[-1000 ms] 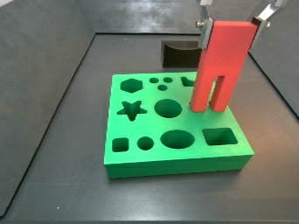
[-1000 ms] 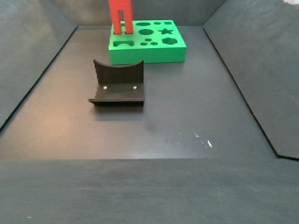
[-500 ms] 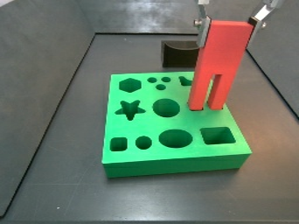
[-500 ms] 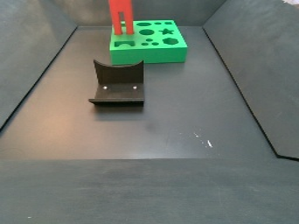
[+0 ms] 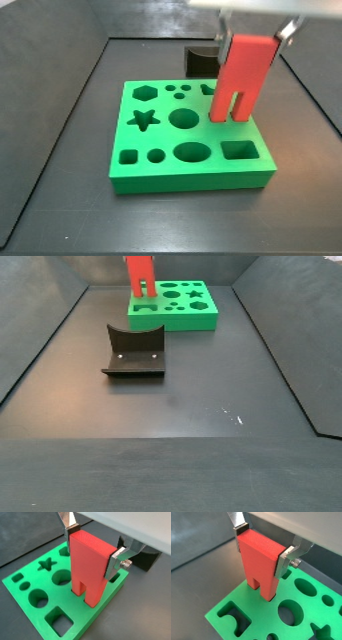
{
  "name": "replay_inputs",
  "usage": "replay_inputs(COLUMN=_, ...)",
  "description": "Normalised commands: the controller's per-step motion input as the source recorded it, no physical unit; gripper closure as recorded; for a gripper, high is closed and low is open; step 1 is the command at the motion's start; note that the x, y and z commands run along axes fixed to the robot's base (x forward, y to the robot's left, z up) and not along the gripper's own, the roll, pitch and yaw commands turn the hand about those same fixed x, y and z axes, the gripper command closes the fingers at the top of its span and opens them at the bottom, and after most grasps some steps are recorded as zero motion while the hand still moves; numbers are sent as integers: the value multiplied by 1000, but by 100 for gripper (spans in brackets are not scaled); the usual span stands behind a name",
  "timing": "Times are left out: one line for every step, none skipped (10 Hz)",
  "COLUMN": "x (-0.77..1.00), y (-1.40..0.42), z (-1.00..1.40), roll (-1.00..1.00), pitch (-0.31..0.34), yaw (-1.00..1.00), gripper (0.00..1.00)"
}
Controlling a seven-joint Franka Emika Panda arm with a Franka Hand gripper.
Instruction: Insert the double-square object.
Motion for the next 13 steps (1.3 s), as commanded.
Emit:
replay_inputs(x=0, y=-51, z=-337, roll=0, pitch=221, yaw=-140, gripper=100)
replay_inputs(x=-177, y=-57, z=-211, roll=0, pitch=76, yaw=-37, gripper=100)
replay_inputs(x=-257, y=-3, z=-214, roll=-21, pitch=23, yaw=0, gripper=100)
replay_inputs(x=-163, y=0, z=-263, roll=-43, pitch=20, yaw=0, gripper=100)
replay_inputs(x=-149, y=-9, z=-226, roll=-11, pitch=0, yaw=0, gripper=100)
replay_inputs(x=-191, y=0, z=-300, roll=-43, pitch=0, yaw=0, gripper=100)
replay_inputs(x=-243, y=0, z=-443, roll=-33, pitch=21, yaw=0, gripper=100)
replay_inputs(x=-151, y=0, z=-443, roll=-87, pitch=24, yaw=0, gripper=100)
replay_inputs(x=-57, y=0, z=-300, roll=-124, pitch=33, yaw=0, gripper=100)
replay_inputs(x=-103, y=0, z=-414, roll=-114, pitch=26, yaw=-3, gripper=100)
replay_inputs(x=0, y=9, z=-86, roll=-49, pitch=-57, yaw=0, gripper=100)
replay_inputs(x=0, y=0, z=-31, roll=0, pitch=-10, yaw=0, gripper=100)
replay_inputs(x=-177, y=0, z=-266, roll=0, pitch=-209, yaw=0, gripper=100)
